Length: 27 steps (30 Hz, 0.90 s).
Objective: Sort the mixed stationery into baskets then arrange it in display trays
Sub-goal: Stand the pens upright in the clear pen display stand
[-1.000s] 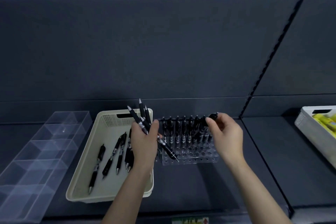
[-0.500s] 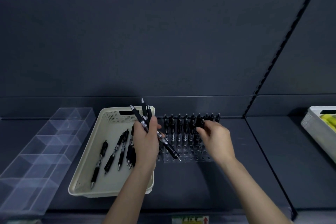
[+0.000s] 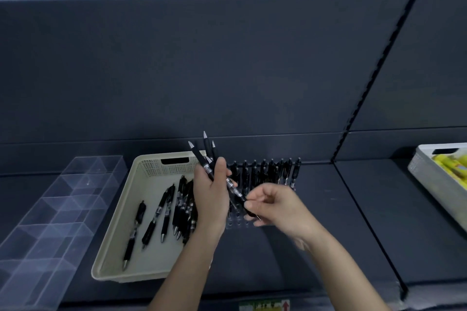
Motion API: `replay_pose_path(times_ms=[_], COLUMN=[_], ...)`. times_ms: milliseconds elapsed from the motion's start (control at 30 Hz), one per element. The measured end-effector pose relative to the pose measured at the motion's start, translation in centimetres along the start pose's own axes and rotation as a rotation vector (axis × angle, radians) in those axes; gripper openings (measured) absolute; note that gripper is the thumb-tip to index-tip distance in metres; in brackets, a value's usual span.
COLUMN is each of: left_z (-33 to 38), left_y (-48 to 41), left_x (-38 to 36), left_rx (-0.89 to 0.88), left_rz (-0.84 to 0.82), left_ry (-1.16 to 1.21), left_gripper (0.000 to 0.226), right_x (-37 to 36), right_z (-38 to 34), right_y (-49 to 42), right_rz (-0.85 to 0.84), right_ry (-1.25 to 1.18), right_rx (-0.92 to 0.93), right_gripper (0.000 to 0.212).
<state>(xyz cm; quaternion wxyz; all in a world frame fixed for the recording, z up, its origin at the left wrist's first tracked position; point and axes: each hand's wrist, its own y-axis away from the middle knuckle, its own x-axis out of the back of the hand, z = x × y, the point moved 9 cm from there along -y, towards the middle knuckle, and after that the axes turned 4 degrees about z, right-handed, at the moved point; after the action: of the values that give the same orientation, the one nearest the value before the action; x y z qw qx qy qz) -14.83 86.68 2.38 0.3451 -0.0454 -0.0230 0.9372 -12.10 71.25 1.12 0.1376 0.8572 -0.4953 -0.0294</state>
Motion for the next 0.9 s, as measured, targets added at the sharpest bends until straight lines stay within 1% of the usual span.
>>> replay_pose_path(times_ms=[67, 167, 267, 367, 433, 500, 600, 667, 733, 800, 900], left_z=[0.1, 0.1, 0.1, 0.3, 0.3, 0.1, 0.0, -0.2, -0.4, -0.5, -0.3], left_y=[0.2, 0.4, 0.7, 1.2, 1.2, 1.1, 1.1, 1.3, 1.6, 1.7, 2.0], left_x=[-0.1, -0.1, -0.3, -0.5, -0.4, -0.3, -0.2, 0.0, 0.1, 0.1, 0.0], left_rx=[-0.020, -0.029, -0.022, -0.025, -0.015, -0.003, 0.009, 0.023, 0.041, 0.046, 0.043], left_rz=[-0.010, -0.047, -0.078, -0.096, -0.093, -0.084, -0.069, -0.059, -0.064, -0.075, -0.078], left_ry=[-0.022, -0.035, -0.033, -0.029, -0.033, -0.043, -0.049, -0.047, -0.044, -0.051, -0.050], left_gripper=[0.024, 0.023, 0.021, 0.019, 0.021, 0.025, 0.023, 0.019, 0.016, 0.015, 0.016], right_x=[0.6, 2.4, 3.6, 4.6, 5.4, 6.2, 7.1, 7.9, 9.0, 10.2, 11.3], right_z=[-0.2, -1.2, -1.7, -1.6, -1.5, -1.5, -1.9, -2.3, -2.8, -3.3, -3.0], right_y=[0.2, 0.4, 0.6, 0.6, 0.6, 0.5, 0.6, 0.7, 1.0, 1.3, 1.6], right_rz=[0.066, 0.189, 0.255, 0.309, 0.347, 0.369, 0.399, 0.441, 0.524, 0.620, 0.690], right_ry=[-0.097, -0.175, -0.394, -0.645, -0.723, -0.747, -0.729, -0.672, -0.544, -0.353, -0.167], right_rx=[0.005, 0.078, 0.125, 0.142, 0.162, 0.192, 0.239, 0.291, 0.354, 0.403, 0.411], right_gripper=[0.007, 0.011, 0.018, 0.015, 0.011, 0.010, 0.016, 0.015, 0.011, 0.007, 0.008])
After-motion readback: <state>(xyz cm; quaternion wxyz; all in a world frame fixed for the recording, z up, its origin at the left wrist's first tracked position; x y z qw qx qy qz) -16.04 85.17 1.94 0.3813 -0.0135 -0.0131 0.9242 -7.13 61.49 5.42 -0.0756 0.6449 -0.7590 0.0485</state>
